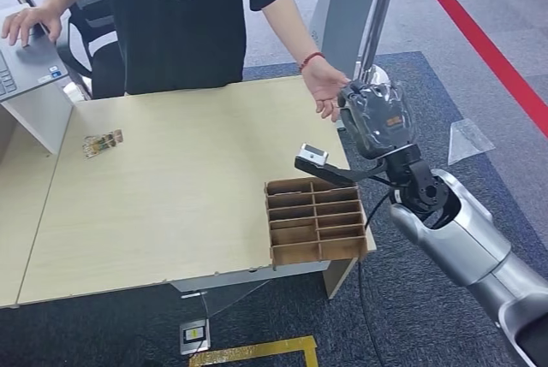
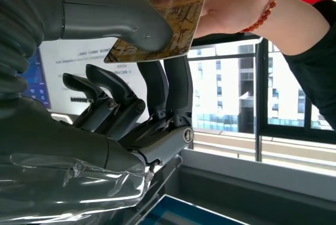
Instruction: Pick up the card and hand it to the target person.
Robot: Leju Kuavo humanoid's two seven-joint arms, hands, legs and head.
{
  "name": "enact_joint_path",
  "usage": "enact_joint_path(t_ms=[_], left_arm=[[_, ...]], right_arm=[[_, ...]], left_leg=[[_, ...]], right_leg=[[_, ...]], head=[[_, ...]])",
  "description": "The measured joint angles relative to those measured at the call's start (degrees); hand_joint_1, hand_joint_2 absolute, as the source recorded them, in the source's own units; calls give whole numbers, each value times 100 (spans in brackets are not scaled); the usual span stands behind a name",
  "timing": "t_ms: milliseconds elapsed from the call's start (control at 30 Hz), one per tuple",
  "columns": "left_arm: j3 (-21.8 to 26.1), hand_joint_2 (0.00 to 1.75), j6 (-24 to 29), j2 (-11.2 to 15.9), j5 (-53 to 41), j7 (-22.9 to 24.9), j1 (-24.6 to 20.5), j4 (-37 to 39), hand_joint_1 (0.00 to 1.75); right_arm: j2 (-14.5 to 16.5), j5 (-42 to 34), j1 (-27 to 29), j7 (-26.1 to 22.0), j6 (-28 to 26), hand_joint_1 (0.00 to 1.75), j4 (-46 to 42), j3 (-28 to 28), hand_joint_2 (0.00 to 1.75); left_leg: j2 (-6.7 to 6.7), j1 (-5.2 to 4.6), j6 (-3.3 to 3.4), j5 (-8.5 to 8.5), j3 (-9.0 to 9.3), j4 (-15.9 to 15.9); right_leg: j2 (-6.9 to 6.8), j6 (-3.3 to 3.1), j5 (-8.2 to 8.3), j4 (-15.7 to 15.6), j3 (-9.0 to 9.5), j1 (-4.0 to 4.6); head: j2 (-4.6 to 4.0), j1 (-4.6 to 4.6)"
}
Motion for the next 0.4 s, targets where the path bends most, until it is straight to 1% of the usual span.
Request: enact_joint_path(t_ms=[67, 133, 200, 233, 333, 367, 400], left_arm=[[-2, 175, 0, -3, -19, 63, -9, 0, 0], [-6, 175, 0, -7, -43, 133, -16, 0, 0], [-9, 175, 0, -7, -60, 144, -16, 0, 0], [-13, 175, 0, -7, -75, 148, -16, 0, 0], [-39, 175, 1, -7, -108, 159, -15, 0, 0], [-50, 175, 2, -7, -114, 161, -15, 0, 0], [-54, 175, 2, -7, -116, 161, -15, 0, 0]], right_arm=[[388, 143, -297, 8, -94, 175, 616, 72, 175], [858, 306, -655, 22, -198, 175, 1383, 161, 175], [1015, 354, -782, 35, -202, 175, 1688, 188, 175], [1086, 379, -843, 46, -192, 169, 1839, 197, 175], [1270, 443, -1011, 90, -148, 38, 2252, 211, 175], [1323, 455, -1055, 102, -141, 0, 2370, 213, 175], [1349, 460, -1076, 108, -139, 0, 2426, 214, 175]], left_leg=[[-1, 0, 0, 0, -1, 1], [-3, 0, 0, 1, -2, 1], [-3, 0, 0, 1, -2, 1], [-3, -1, 0, 1, -3, 1], [-4, -1, 0, 1, -2, 2], [-4, -1, 0, 1, -2, 2], [-5, -1, 0, 1, -2, 3]], right_leg=[[-2, 0, 0, 1, 0, 0], [-3, 0, 0, 1, 0, 0], [-3, 0, 0, 1, 0, 0], [-3, 0, 0, 1, -1, 0], [-4, 0, 0, 0, -1, 0], [-5, 0, 0, -1, -1, 0], [-5, 0, 0, -1, -1, 0]], head=[[0, -1], [0, -2], [0, -1], [0, -1], [0, -2], [0, -2], [0, -2]])
